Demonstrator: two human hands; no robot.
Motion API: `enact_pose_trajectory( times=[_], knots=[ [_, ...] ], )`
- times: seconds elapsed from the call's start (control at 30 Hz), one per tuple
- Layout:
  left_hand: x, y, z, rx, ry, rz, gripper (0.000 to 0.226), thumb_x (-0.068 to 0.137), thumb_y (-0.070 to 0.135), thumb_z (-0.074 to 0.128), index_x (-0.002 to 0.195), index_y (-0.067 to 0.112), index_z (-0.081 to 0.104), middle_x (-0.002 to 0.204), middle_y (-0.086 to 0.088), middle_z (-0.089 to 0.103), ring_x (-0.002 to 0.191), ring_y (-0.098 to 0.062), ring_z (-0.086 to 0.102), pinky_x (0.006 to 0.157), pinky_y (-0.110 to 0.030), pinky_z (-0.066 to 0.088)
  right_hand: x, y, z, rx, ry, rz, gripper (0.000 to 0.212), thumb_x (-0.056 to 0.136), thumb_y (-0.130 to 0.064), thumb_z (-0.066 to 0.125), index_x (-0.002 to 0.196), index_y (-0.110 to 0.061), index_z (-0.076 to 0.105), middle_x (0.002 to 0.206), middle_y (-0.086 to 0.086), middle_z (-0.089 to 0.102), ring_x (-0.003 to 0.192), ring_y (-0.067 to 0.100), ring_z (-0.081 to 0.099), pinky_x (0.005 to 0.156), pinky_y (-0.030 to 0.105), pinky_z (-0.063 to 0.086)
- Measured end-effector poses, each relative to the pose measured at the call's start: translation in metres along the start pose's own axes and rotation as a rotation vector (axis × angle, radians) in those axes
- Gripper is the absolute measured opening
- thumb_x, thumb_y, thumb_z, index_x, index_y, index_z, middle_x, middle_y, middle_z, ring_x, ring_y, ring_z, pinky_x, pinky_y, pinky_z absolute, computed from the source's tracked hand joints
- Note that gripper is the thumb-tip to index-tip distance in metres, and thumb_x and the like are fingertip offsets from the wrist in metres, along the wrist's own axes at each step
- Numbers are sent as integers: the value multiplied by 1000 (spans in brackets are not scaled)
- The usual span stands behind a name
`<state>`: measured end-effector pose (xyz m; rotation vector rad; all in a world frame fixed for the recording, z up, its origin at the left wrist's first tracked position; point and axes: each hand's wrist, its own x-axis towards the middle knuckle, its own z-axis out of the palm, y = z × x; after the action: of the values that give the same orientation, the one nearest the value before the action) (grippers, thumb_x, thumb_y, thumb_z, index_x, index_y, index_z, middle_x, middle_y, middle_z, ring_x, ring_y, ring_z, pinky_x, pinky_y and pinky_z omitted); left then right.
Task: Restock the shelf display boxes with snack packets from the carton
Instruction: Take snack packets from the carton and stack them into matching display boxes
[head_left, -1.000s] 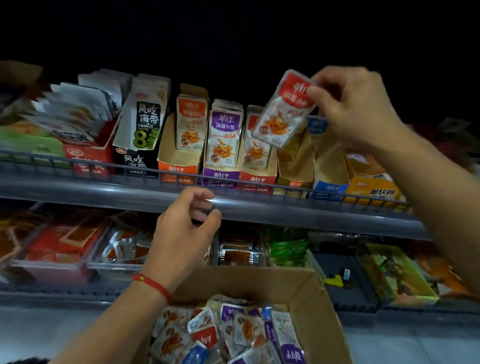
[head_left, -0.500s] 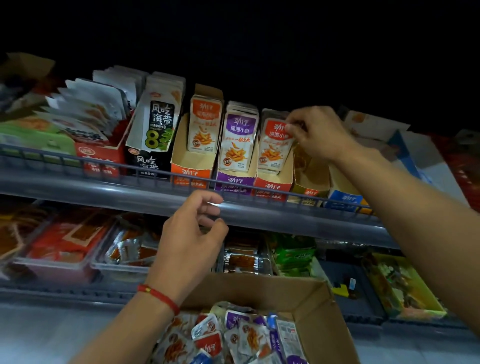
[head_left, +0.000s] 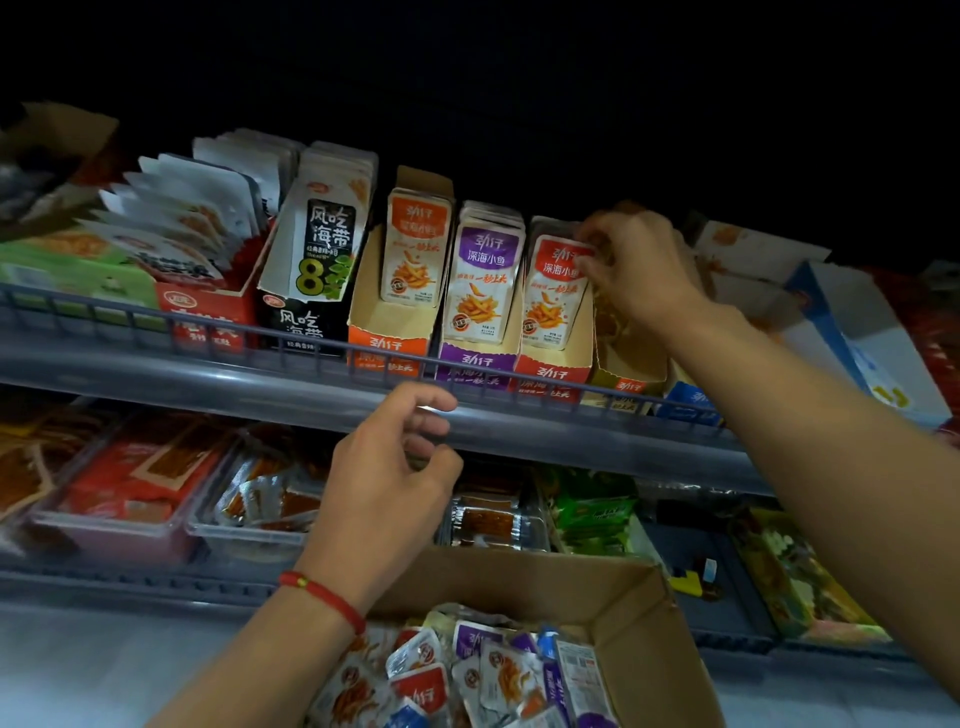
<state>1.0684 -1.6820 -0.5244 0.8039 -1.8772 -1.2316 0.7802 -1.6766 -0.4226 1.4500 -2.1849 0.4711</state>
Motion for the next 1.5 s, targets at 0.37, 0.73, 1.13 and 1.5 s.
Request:
enact_pose_trajectory(
  times=[0.37,0.73,1.13,1.5],
  knots=[
    [-3,-9,4,74,-52,11,29,89,5,64,105,30,63,99,9,63,87,-2,58,70,-7,48,-36,-4,-19,68,152,-113,28,99,-31,58,124,-19,62,120,5,60,107,17,58,86,28,45],
    [-37,-49,48,651,-601,81,20,90,18,66,107,29,67,97,11,67,90,-7,63,77,-24,51,-223,14,-9,412,-144,-133,25,96,-17,61,120,-18,66,100,-12,60,70,5,54,71,21,47],
    [-101,-157,125,996,-1079,-80,38,90,28,68,126,20,58,122,-1,67,111,-20,62,78,-20,39,-250,34,-7,630,-482,33,26,100,-22,59,125,-25,65,88,-18,65,64,-8,60,59,9,42],
    [-62,-74,96,-27,-692,-800,25,92,-4,61,114,8,66,96,-27,73,62,-22,69,55,-27,60,-258,29,5,562,-1076,-39,39,91,-39,73,128,-30,63,105,-16,68,87,-3,64,79,19,51]
  ],
)
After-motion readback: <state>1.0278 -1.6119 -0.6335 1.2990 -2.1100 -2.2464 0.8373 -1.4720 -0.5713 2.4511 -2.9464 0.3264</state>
